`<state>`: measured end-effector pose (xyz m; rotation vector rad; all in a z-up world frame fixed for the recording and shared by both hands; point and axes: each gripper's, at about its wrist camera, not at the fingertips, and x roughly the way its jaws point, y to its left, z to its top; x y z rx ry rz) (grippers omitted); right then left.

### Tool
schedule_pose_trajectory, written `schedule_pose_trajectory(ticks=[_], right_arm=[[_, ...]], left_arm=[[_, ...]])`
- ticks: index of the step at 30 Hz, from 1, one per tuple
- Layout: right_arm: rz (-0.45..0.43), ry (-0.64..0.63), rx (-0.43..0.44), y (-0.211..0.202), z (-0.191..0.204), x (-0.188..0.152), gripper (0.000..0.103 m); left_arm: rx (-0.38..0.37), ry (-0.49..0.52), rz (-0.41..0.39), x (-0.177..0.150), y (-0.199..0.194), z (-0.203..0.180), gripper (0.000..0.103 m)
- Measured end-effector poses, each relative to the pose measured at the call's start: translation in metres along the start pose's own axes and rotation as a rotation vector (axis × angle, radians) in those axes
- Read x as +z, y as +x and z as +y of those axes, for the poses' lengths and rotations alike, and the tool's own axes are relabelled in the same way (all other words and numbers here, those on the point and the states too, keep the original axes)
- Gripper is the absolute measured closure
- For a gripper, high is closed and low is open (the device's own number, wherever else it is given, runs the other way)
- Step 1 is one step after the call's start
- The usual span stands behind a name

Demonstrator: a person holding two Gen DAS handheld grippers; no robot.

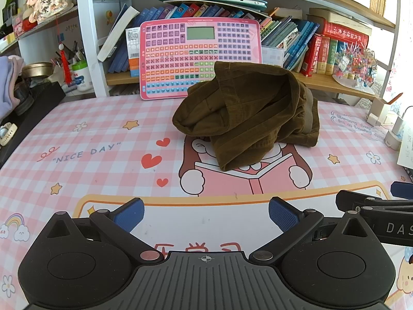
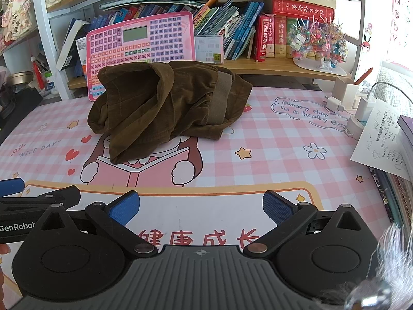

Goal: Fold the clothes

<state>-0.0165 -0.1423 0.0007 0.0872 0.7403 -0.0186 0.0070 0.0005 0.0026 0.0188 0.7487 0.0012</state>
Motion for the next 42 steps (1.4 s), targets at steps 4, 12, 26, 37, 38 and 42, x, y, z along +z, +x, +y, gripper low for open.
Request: schedule_pose_trajectory(ticks=[4, 12, 26, 37, 38, 42], right_arm=[[0.003, -0.001, -0.002, 0.001, 0.000, 0.000, 0.000], [0.023, -0.003, 0.004, 0.006, -0.001, -0.001, 0.000], [0.038, 0.036, 0.026, 0.007, -0.006, -0.004, 0.000], [0.060, 0.061, 0.036, 0.012, -0.007, -0.006, 0.000], [0.059, 0.065, 0.034, 0.012, -0.007, -0.005, 0.000], [0.047, 0.079, 0.030, 0.013, -0.007, 0.000, 0.000]], left_arm=[[0.003, 0.003, 0.006, 0.000, 0.001, -0.001, 0.000], [-0.001, -0.001, 0.033, -0.001, 0.006, -0.001, 0.000], [0.059, 0.072, 0.002, 0.007, -0.002, -0.011, 0.000], [0.030, 0.034, 0.053, 0.009, 0.010, -0.008, 0.000], [0.026, 0.025, 0.058, 0.009, 0.011, -0.007, 0.000], [0.023, 0.015, 0.059, 0.014, 0.014, -0.006, 0.000]])
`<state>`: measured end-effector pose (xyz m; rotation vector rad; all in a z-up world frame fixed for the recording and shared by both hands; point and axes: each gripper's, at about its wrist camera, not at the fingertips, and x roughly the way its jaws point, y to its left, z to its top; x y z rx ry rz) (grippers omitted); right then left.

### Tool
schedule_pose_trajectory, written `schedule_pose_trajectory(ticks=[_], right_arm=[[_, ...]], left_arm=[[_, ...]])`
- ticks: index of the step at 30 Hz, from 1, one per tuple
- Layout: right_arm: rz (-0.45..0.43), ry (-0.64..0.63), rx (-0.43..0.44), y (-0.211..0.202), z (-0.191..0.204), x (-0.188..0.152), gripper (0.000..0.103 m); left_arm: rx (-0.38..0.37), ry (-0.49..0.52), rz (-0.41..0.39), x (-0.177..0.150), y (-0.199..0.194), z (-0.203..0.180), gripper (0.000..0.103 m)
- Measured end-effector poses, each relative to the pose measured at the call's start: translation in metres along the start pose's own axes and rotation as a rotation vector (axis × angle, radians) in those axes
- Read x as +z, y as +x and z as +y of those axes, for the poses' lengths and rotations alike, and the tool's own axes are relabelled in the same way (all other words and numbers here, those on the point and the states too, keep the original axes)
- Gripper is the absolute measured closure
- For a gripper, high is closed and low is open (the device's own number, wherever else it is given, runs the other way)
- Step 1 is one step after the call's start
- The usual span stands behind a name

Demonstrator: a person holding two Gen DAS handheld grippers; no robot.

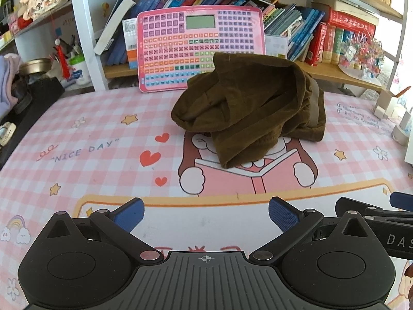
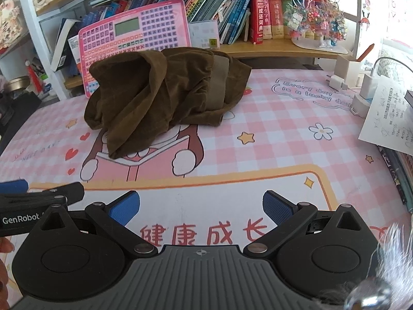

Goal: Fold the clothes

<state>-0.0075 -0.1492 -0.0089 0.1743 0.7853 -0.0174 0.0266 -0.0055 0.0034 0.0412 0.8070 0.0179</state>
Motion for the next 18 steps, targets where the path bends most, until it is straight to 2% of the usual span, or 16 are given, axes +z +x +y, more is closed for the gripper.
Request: schedule_pose_trajectory(ticks=[11, 18], right_arm=[[-0.047, -0.022, -0.029, -0.010, 0.000, 0.009, 0.000], [-0.047, -0.040, -0.034, -0.013, -0.002, 0.006, 0.001]], left_arm=[[-0.031, -0.019, -0.059, 0.005, -0.005, -0.003, 0.000], [-0.051, -0.017, -0.061, 0.001, -0.002, -0.005, 0.000]])
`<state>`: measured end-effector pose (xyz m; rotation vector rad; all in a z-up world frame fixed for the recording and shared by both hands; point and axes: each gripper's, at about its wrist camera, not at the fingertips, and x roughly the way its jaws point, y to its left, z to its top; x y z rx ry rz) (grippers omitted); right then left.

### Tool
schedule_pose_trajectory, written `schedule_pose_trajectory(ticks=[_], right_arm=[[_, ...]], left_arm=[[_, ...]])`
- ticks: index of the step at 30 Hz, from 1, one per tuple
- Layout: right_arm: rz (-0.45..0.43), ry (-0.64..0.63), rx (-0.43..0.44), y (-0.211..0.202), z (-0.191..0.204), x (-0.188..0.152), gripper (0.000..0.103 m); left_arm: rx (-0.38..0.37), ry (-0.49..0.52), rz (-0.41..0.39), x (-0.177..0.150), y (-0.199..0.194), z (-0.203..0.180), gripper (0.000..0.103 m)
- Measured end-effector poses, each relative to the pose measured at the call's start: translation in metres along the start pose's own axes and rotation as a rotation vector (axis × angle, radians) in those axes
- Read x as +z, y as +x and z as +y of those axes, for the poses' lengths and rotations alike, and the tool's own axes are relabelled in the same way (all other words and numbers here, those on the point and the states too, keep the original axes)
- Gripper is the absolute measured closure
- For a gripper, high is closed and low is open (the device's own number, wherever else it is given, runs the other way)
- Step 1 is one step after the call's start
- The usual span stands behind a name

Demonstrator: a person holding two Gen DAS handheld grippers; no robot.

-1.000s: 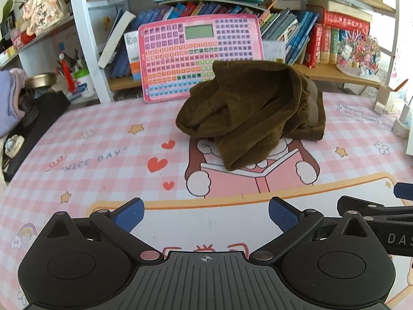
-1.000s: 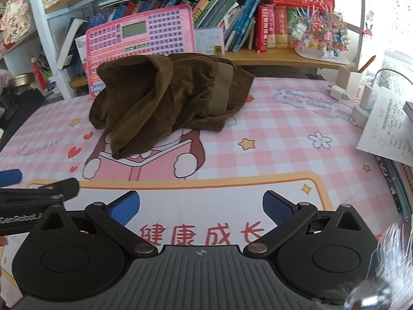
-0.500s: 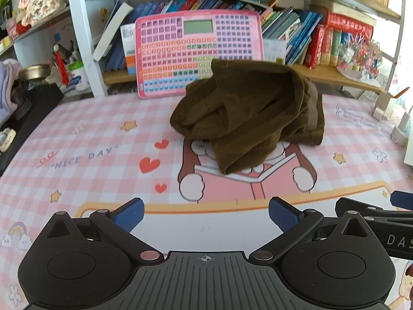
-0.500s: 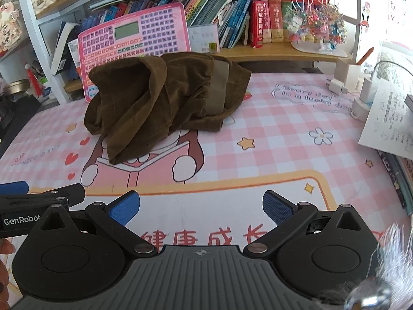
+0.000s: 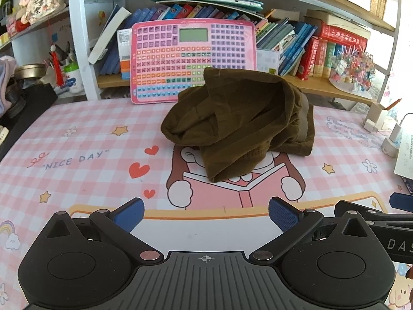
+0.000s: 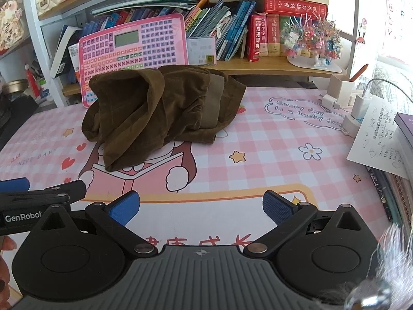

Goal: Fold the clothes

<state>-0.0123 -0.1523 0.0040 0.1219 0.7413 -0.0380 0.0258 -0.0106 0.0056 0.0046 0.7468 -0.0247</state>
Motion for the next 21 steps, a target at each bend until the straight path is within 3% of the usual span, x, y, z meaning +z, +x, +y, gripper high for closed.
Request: schedule_pose_trajectory(ticks=[7, 13, 21], right_arm=[[-0.002, -0.003, 0.015, 0.001, -0.007, 0.000, 0.000], [-0.057, -0.048, 0.024, 0.003, -0.020, 0.015, 0.001], [-0.014, 0.103, 0.049, 0.026, -0.040, 0.014, 0.000]], left_arm=[[-0.018, 0.041, -0.011, 0.000, 0.007, -0.008, 0.000], [0.014, 0.076, -0.027, 0.008, 0.012, -0.015, 0.000], [0.052, 0.058, -0.022, 0.014, 0.024, -0.026, 0.000]])
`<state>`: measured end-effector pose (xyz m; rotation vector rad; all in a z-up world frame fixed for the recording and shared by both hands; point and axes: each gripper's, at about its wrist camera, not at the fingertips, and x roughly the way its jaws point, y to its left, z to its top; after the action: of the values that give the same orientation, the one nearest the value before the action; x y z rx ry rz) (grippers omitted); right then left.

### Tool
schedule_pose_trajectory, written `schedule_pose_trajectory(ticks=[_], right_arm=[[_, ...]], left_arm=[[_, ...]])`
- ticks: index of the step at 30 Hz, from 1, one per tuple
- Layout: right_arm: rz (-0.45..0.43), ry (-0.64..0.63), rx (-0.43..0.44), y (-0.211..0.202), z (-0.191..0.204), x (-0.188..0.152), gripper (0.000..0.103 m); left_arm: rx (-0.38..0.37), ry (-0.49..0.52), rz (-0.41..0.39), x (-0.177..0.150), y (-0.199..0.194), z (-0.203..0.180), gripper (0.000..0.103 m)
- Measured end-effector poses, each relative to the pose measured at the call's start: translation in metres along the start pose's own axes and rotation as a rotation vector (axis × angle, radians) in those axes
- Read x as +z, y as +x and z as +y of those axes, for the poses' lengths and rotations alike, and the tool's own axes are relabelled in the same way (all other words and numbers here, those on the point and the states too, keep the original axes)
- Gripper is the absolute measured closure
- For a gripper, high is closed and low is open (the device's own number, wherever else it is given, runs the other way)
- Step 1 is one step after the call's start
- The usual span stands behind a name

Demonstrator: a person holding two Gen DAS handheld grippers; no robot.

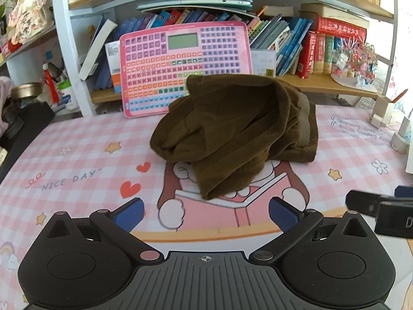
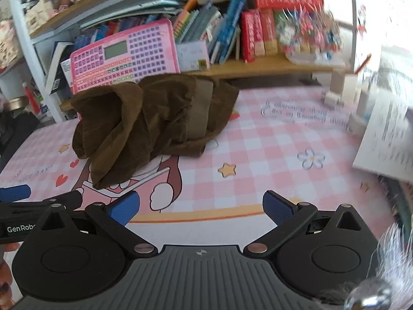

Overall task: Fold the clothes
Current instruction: 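Grasp the brown garment with both grippers and lift it off the mat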

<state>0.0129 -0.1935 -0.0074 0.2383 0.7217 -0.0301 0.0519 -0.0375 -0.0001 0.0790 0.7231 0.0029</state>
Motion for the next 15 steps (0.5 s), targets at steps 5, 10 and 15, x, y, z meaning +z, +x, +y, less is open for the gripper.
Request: schedule_pose_trajectory(ticks=[5, 10, 15], right_arm=[[0.013, 0.062, 0.018, 0.003, -0.012, -0.001, 0.001], [0.057, 0.187, 0.050, 0.003, -0.036, -0.003, 0.001], [0.121, 0.314, 0.099, 0.002, -0.059, -0.013, 0.001]], left_arm=[[-0.011, -0.009, -0.007, 0.009, 0.009, -0.013, 0.000], [0.001, 0.017, -0.013, 0.016, 0.019, -0.031, 0.000], [0.025, 0.027, -0.028, 0.031, 0.036, -0.047, 0.000]])
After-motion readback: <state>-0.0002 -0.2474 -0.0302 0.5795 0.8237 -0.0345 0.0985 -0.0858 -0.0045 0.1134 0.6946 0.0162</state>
